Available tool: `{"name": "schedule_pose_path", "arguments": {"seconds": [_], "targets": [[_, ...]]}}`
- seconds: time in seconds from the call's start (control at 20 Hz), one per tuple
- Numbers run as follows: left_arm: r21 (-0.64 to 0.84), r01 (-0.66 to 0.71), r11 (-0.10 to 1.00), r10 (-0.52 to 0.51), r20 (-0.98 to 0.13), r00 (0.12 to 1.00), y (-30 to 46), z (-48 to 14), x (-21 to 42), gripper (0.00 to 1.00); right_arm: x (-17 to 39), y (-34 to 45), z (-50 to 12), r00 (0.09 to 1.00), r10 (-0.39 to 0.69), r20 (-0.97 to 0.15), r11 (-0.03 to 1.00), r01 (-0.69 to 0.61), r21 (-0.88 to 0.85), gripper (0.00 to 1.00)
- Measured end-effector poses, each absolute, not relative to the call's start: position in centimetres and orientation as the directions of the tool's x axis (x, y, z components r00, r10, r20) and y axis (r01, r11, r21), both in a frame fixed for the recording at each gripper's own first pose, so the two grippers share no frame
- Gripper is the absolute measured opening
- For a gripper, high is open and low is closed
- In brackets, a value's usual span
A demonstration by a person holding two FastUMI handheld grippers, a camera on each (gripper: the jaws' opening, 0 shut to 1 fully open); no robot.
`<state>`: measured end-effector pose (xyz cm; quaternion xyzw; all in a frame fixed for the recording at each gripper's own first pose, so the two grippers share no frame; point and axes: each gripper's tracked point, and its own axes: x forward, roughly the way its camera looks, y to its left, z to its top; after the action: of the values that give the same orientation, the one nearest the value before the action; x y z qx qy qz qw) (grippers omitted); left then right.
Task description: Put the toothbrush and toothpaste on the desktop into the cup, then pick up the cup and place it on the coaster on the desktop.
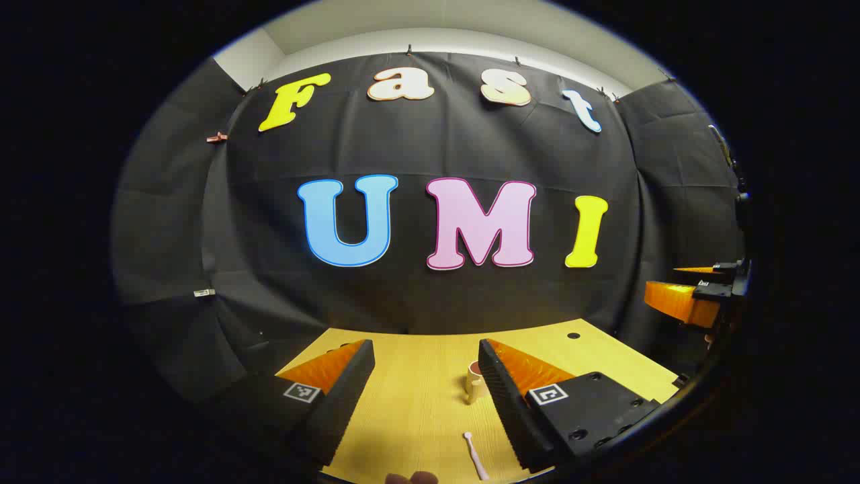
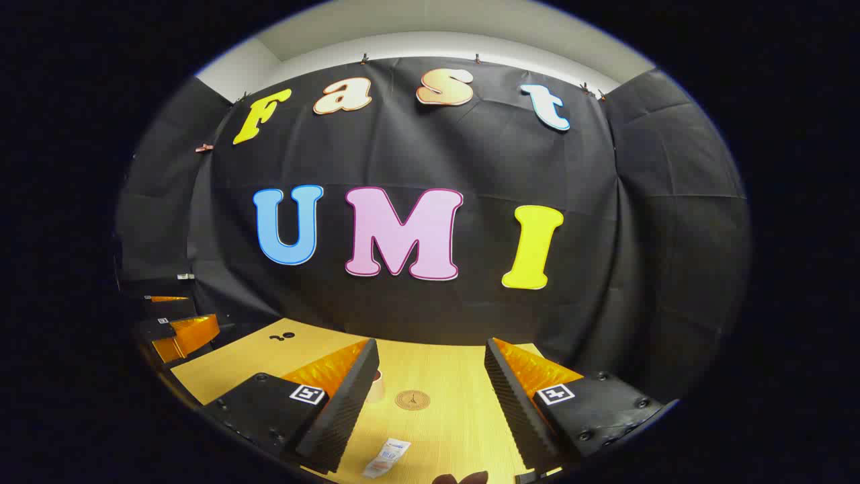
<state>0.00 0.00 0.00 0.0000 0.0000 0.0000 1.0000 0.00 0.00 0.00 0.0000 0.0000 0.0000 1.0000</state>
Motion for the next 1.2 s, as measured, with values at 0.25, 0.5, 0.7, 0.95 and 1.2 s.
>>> {"name": "schedule_pose_path", "arguments": {"seconds": [0.25,0.5,0.7,0.95,1.2], "targets": [[0.005,0.001,1.0,-0.001,-0.011,1.0,0.0,-0.4,0.0,0.96,0.4,0.3,-0.8,1.0,0.008,-0.023,1.0,-0.008,0.002,0.97],[0.006,0.0,1.0,0.0,-0.022,1.0,0.0,-0.9,0.1,0.96,0.7,0.6,-1.2,0.999,0.019,-0.034,1.0,-0.019,0.0,0.97],[0.004,-0.004,1.0,0.004,-0.035,0.999,0.0,-1.4,0.3,0.96,0.8,0.7,-1.9,0.998,0.024,-0.053,1.0,-0.024,-0.004,0.97],[-0.001,-0.007,1.0,0.007,-0.052,0.999,0.2,-2.1,0.4,0.96,0.8,0.7,-3.0,0.996,0.021,-0.088,1.0,-0.022,-0.006,0.97],[-0.007,-0.016,1.0,0.016,-0.081,0.997,0.5,-3.6,0.2,0.96,1.0,1.5,-5.9,0.982,0.036,-0.184,0.999,-0.035,0.01,0.97]]}}
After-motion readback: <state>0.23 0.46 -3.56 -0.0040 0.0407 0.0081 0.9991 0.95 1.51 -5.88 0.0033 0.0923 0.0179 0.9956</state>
